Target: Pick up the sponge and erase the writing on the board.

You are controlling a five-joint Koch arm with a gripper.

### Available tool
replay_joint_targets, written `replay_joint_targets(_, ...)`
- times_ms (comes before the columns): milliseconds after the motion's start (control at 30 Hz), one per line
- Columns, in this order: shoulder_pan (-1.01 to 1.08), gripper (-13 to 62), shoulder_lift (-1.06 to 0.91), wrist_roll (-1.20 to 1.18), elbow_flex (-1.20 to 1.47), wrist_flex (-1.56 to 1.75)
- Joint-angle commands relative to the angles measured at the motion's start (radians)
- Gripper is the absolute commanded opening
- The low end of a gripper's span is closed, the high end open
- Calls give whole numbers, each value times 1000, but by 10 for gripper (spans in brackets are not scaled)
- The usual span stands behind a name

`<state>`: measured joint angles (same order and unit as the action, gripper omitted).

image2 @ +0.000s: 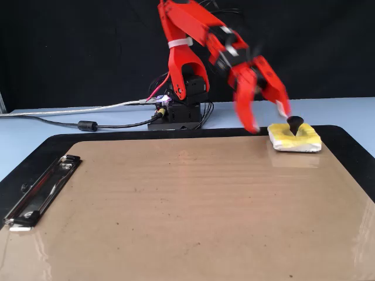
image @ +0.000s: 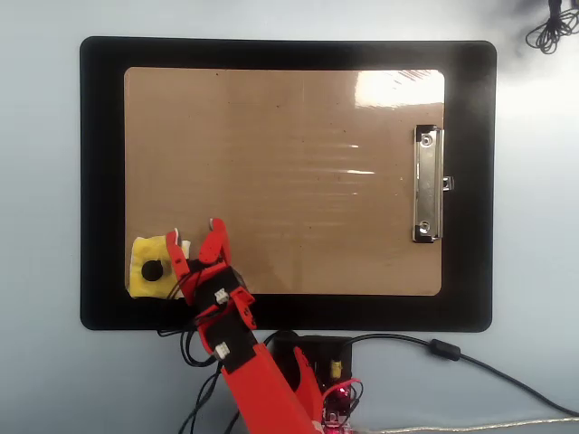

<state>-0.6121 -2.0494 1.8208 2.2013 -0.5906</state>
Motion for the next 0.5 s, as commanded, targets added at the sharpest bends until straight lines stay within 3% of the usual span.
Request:
replay_joint_targets(0, 153, 332, -127, -258, -3, -354)
replay_joint_targets(100, 379, 333, -183, -502, 60, -704)
replay_joint_targets(233, 624, 334, -166, -578, 176, -749)
replay_joint_targets(467, 706, 341, -193, -575, 201, -781)
